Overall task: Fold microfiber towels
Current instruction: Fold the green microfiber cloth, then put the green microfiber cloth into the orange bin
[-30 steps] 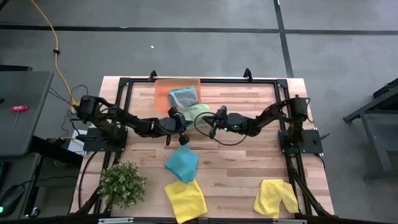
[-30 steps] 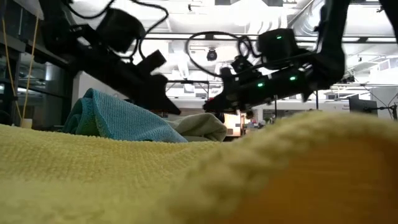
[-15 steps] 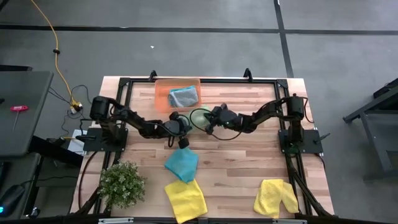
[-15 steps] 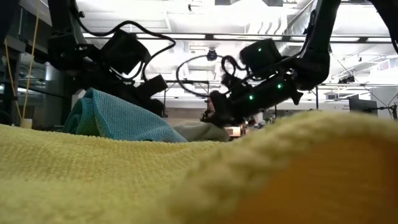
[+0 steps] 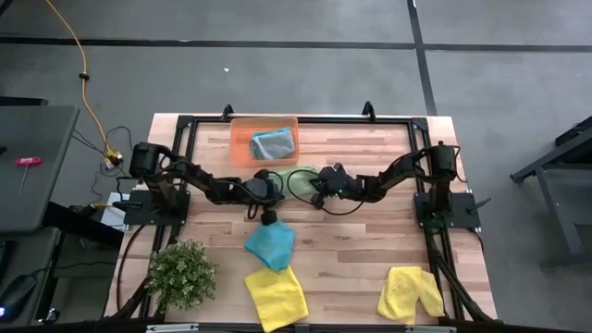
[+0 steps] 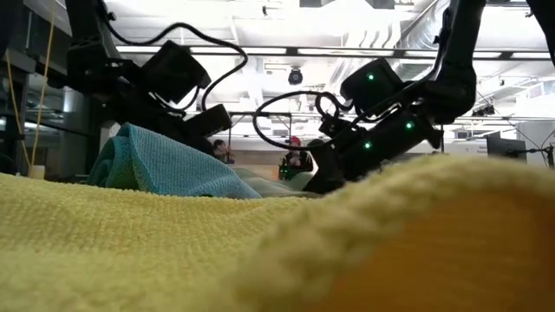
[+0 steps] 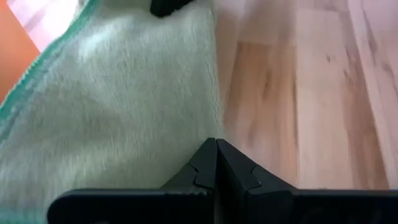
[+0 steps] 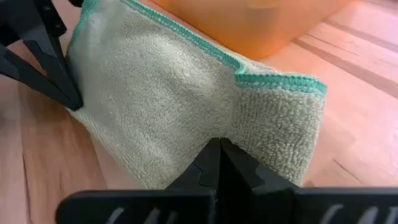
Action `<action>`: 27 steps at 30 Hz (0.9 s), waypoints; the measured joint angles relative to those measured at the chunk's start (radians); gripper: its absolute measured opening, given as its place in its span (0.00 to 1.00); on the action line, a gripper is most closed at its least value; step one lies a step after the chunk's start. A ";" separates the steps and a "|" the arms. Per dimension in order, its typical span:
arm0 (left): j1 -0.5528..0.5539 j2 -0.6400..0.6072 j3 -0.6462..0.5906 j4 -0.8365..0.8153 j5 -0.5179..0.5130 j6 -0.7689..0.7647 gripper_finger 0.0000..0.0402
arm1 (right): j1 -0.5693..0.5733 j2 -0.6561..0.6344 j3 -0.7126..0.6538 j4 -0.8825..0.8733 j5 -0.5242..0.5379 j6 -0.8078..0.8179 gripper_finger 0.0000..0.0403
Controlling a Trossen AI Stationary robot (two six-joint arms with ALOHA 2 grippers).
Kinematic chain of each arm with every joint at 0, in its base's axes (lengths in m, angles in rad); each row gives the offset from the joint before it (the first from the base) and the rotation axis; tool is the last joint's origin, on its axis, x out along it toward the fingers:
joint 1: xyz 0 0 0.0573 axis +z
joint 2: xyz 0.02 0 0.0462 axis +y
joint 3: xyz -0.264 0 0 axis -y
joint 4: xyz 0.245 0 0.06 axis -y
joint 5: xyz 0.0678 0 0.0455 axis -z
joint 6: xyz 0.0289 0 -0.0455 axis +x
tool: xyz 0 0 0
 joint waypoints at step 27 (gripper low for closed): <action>-0.133 -0.672 -0.003 -0.376 -0.385 0.080 0.00 | -0.077 -0.632 -0.012 -0.648 -0.122 0.057 0.16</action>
